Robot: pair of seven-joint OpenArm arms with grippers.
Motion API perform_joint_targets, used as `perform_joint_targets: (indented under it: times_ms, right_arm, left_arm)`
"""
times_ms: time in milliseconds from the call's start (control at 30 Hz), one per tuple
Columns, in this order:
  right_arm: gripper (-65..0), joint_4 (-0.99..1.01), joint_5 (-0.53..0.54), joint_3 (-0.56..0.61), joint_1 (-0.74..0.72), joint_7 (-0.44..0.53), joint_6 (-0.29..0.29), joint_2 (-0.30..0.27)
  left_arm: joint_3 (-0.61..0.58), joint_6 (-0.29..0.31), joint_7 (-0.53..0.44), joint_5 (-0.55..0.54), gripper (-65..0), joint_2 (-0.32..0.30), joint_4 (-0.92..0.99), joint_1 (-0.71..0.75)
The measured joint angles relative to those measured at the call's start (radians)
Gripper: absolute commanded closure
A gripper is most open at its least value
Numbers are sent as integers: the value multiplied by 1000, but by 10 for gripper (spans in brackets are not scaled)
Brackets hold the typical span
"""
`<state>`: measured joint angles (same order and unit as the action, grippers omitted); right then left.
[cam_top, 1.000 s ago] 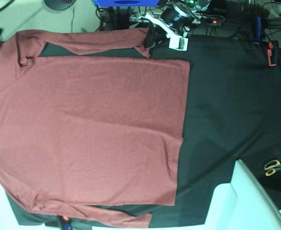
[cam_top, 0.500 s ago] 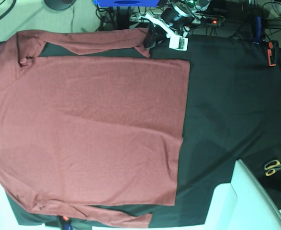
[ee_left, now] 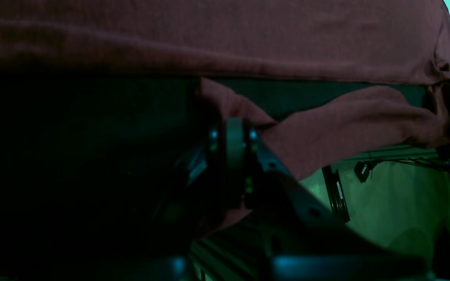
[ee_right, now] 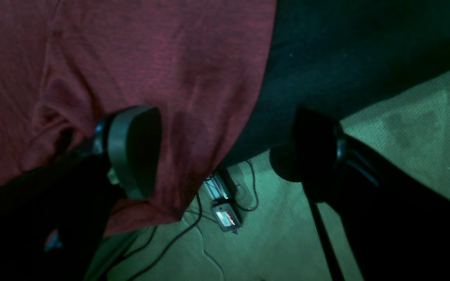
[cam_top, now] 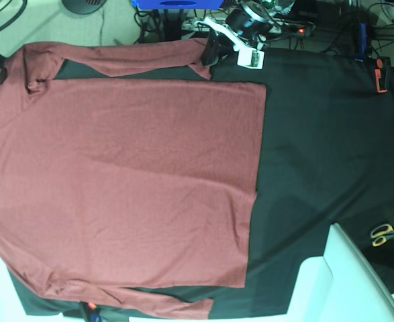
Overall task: Fold the T-shirt properly
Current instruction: 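Lower the right gripper onto the sleeve cuff and grasp it, then pull the held shirt edge with the left gripper away from the right gripper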
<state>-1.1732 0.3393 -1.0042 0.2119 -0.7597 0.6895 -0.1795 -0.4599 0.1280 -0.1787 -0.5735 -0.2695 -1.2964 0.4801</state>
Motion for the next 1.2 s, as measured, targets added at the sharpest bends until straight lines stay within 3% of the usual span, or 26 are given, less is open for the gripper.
perform_joint_targets:
  times_ms: [100, 533, 733, 867, 933, 1067, 1200]
  right_arm:
    - [-501, -4, 2, 53, -4, 11, 1, 1]
    - [-501, -26, 24, 55, 19, 34, 0, 31]
    - [-501, -102, 14, 56, 58, 22, 0, 84]
    - [-498, -105, 12, 79, 55, -3, 0, 77]
    - [-456, -106, 8, 84, 51, -3, -1, 77]
    - [-276, -106, 10, 86, 51, -14, 0, 80]
    - [-144, -105, 9, 89, 51, -24, 0, 83]
  left_arm:
    - [0, 0, 0, 0, 0, 0, 0, 0]
    - [0, 0, 3, 0, 0, 0, 0, 0]
    - [0, 0, 4, 0, 0, 0, 0, -3]
    - [0, 0, 4, 0, 0, 0, 0, -3]
    - [0, 0, 4, 0, 0, 0, 0, -3]
    - [0, 0, 4, 0, 0, 0, 0, -3]
    - [0, 0, 4, 0, 0, 0, 0, -3]
